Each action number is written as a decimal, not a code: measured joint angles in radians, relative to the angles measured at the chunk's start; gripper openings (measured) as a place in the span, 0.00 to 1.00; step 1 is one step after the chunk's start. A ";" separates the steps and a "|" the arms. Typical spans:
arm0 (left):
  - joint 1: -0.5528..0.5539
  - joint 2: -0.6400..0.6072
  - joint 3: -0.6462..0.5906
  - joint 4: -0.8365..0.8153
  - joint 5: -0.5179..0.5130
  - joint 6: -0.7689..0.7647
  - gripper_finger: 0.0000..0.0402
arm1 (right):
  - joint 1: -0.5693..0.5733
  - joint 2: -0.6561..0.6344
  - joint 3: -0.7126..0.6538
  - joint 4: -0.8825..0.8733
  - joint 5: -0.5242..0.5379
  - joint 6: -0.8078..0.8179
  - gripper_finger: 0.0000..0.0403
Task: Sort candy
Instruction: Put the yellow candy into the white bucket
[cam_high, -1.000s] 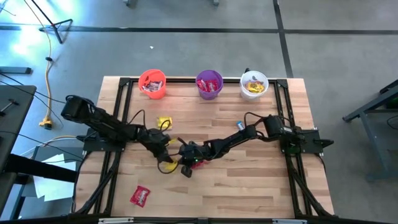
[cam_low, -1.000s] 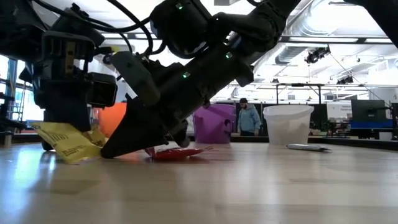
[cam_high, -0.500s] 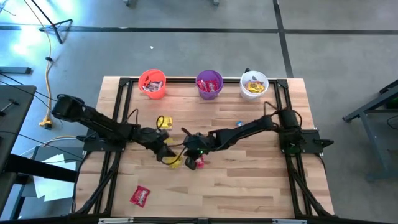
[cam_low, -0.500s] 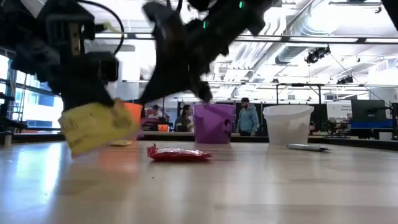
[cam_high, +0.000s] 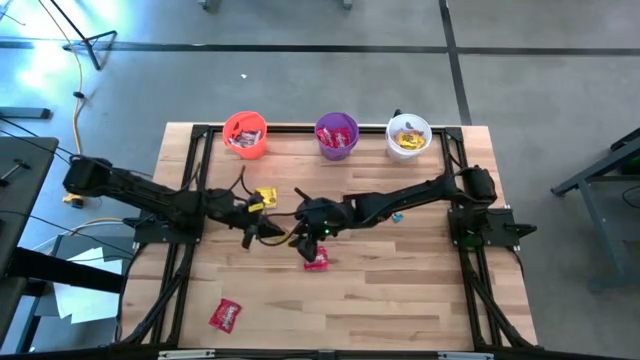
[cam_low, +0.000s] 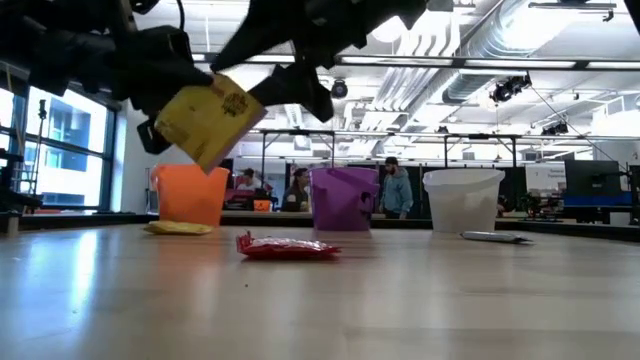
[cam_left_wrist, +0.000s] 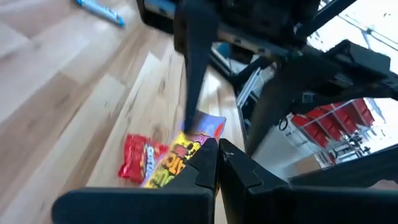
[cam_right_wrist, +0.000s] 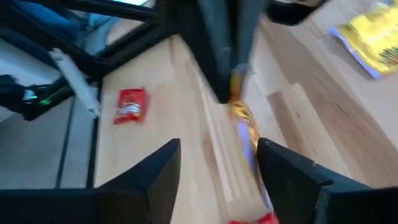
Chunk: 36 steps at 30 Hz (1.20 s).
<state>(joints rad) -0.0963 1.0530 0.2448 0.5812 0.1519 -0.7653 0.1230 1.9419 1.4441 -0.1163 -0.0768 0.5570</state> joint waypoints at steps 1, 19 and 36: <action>0.006 -0.009 0.000 -0.002 0.001 0.004 0.00 | 0.000 0.000 0.000 0.012 -0.008 -0.007 0.52; 0.050 -0.032 0.030 0.138 0.046 0.023 0.00 | -0.055 0.005 0.000 0.129 -0.083 0.023 0.30; 0.143 -0.055 0.067 0.114 0.022 0.065 0.13 | -0.098 0.001 0.122 -0.007 -0.008 -0.040 0.02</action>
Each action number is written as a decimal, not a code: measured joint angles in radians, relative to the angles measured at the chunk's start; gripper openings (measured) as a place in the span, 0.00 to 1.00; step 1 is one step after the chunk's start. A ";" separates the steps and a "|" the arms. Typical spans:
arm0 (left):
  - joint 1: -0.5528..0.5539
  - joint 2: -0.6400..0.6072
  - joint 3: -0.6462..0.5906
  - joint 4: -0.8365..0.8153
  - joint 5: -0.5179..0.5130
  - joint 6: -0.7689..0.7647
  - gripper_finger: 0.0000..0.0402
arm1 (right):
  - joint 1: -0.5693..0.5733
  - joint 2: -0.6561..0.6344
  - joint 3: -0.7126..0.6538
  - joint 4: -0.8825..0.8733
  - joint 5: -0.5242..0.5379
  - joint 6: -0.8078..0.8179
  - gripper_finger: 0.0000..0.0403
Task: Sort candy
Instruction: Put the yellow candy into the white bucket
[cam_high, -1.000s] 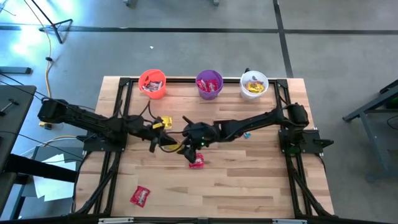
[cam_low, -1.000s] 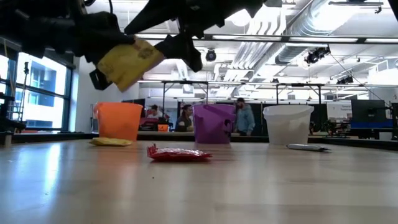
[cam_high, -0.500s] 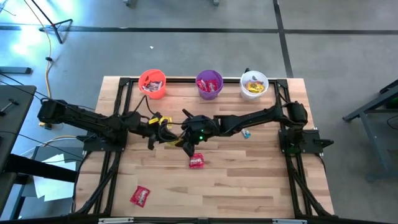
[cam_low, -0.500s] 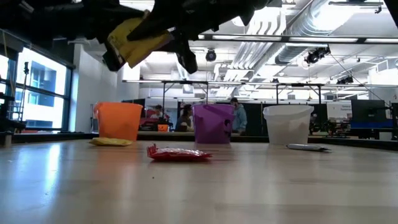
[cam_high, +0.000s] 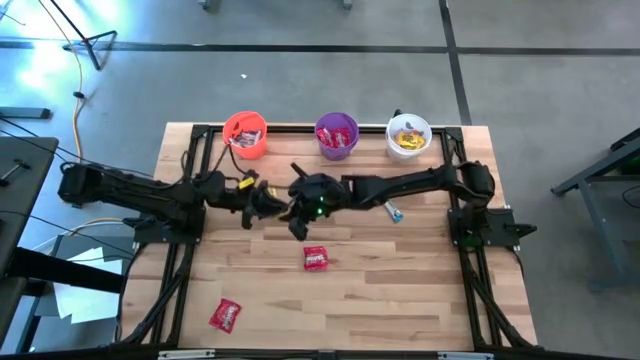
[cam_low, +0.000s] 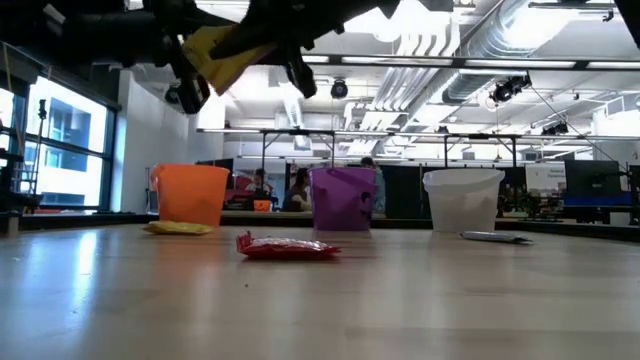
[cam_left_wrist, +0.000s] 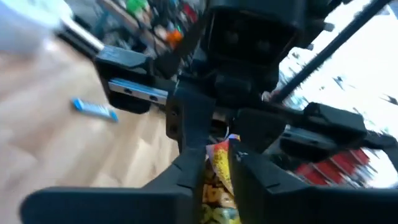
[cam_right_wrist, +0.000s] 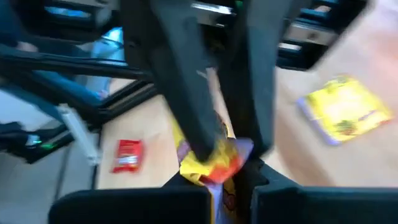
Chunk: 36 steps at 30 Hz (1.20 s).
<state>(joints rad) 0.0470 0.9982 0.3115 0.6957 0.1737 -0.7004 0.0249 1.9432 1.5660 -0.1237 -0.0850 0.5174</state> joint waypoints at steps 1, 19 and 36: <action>0.011 -0.012 0.000 0.000 -0.014 0.007 0.16 | -0.013 -0.004 0.021 -0.045 0.003 -0.016 0.02; 0.235 -0.293 0.000 -0.203 -0.107 0.242 0.29 | -0.390 -0.041 0.279 -0.776 0.045 -0.572 0.00; 0.276 -0.298 0.000 -0.314 -0.302 0.286 0.29 | -0.939 -0.451 -0.292 -0.813 0.100 -0.524 0.00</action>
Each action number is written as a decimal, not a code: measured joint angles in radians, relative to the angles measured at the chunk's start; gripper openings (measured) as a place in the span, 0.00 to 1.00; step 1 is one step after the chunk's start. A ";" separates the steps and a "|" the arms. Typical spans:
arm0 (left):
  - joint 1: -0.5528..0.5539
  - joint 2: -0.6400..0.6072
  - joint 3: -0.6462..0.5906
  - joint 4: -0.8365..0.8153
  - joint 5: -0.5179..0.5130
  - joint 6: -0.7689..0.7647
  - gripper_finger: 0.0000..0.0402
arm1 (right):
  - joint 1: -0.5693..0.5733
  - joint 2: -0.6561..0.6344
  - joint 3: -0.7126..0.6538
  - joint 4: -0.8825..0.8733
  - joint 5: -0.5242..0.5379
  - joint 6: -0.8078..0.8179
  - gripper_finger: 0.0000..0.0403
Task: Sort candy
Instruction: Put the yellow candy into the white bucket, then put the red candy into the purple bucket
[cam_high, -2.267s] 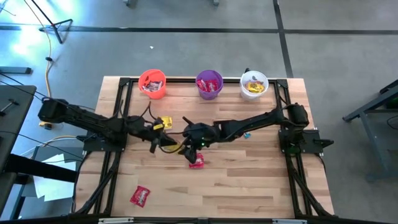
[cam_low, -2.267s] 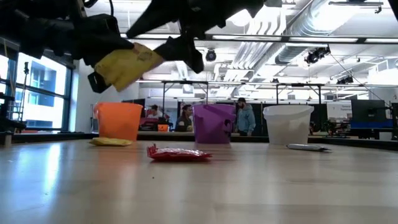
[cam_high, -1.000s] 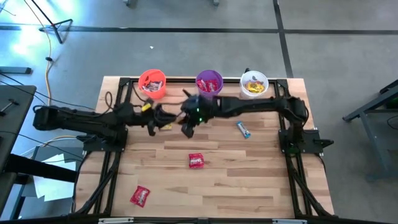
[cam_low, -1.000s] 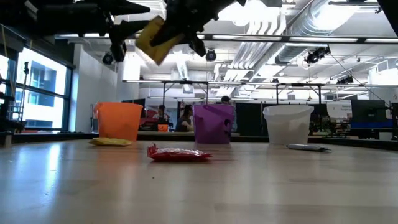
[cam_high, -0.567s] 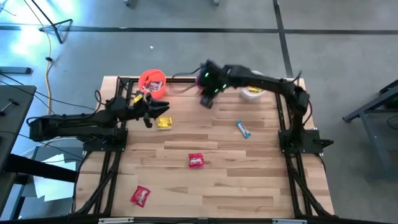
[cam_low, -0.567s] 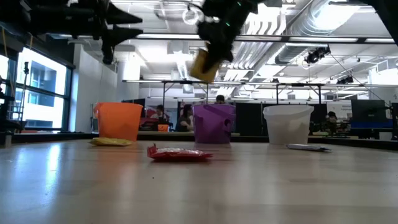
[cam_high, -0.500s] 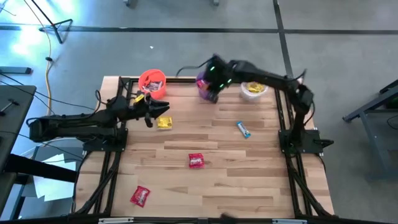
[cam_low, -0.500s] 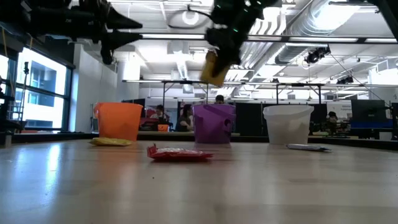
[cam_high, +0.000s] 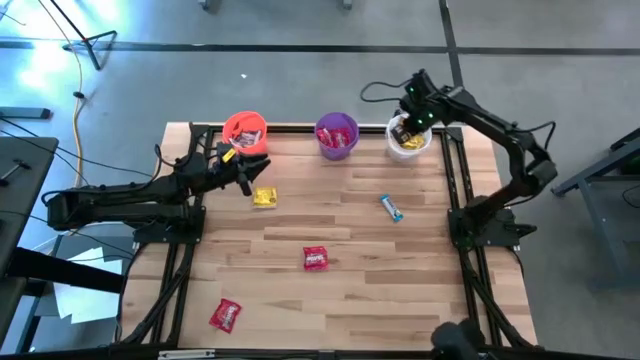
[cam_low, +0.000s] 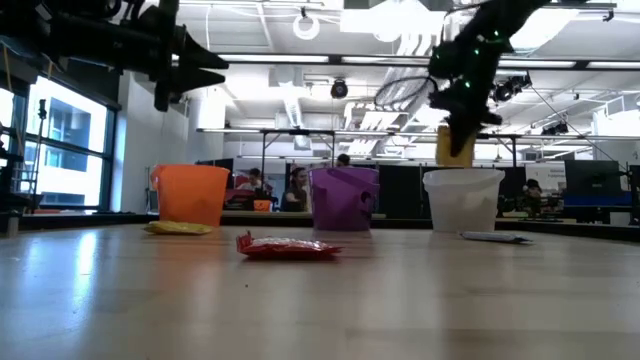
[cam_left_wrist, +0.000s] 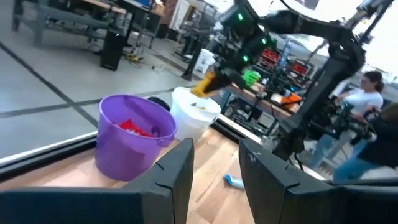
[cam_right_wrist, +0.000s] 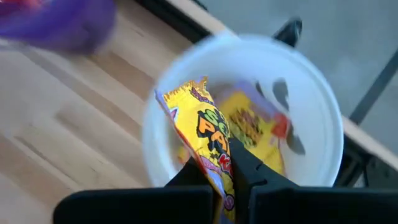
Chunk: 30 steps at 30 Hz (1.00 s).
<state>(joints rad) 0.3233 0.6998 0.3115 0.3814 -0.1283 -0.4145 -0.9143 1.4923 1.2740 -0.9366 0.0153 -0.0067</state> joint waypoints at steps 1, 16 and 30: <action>0.000 0.000 0.000 -0.001 -0.008 -0.014 0.29 | -0.012 -0.001 -0.024 0.007 0.005 -0.001 0.00; 0.000 0.000 0.000 -0.193 0.075 -0.051 0.29 | -0.054 0.000 -0.098 0.082 0.064 0.146 0.32; -0.064 0.001 0.042 -0.491 0.223 -0.018 0.11 | 0.111 -0.032 0.012 0.043 -0.002 0.096 0.18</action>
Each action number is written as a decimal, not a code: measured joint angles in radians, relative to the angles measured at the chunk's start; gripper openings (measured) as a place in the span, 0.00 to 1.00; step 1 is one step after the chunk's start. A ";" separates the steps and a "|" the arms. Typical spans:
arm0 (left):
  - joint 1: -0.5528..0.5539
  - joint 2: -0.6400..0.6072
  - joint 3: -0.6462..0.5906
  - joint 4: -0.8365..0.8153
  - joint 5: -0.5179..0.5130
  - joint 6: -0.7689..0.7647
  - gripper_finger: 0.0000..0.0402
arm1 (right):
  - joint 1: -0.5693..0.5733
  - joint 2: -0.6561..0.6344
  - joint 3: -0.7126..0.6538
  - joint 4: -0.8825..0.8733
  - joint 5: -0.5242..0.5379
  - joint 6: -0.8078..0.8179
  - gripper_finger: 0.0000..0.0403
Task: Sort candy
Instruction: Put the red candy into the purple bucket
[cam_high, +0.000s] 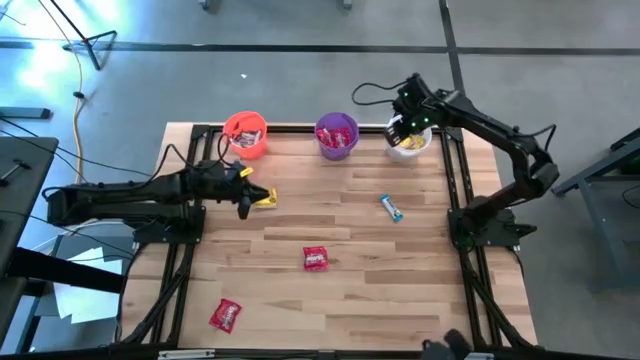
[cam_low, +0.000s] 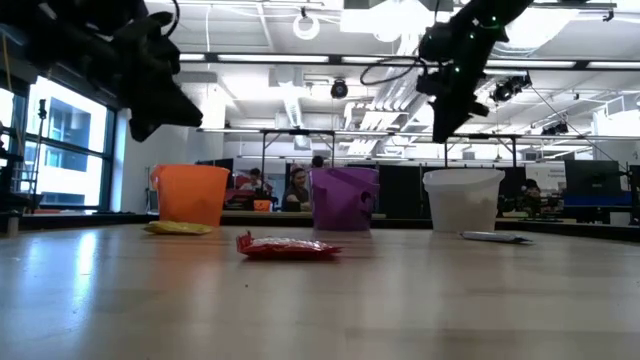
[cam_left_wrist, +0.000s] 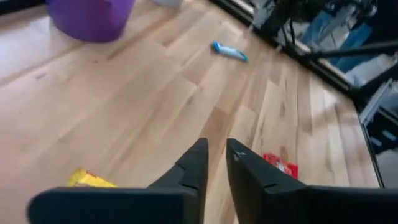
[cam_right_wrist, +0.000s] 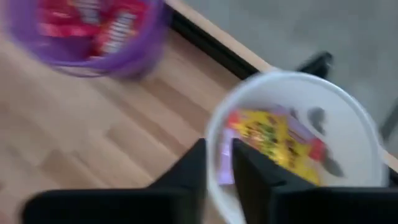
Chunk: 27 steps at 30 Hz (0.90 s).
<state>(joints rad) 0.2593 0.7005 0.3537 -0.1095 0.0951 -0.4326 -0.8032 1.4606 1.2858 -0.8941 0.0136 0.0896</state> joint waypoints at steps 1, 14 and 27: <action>-0.008 0.003 0.013 -0.025 -0.002 0.002 0.09 | 0.017 -0.003 0.000 0.009 -0.010 -0.004 0.12; -0.061 0.266 0.140 -0.204 0.003 -0.009 0.00 | 0.160 -0.010 0.000 0.145 -0.119 -0.055 0.01; -0.074 0.615 0.341 -0.273 0.095 -0.152 0.05 | 0.155 -0.010 0.000 0.163 -0.127 -0.128 0.00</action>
<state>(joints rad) 0.1852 1.3157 0.6950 -0.3827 0.1902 -0.5843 -0.6479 1.4509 1.2861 -0.7311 -0.1135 -0.0387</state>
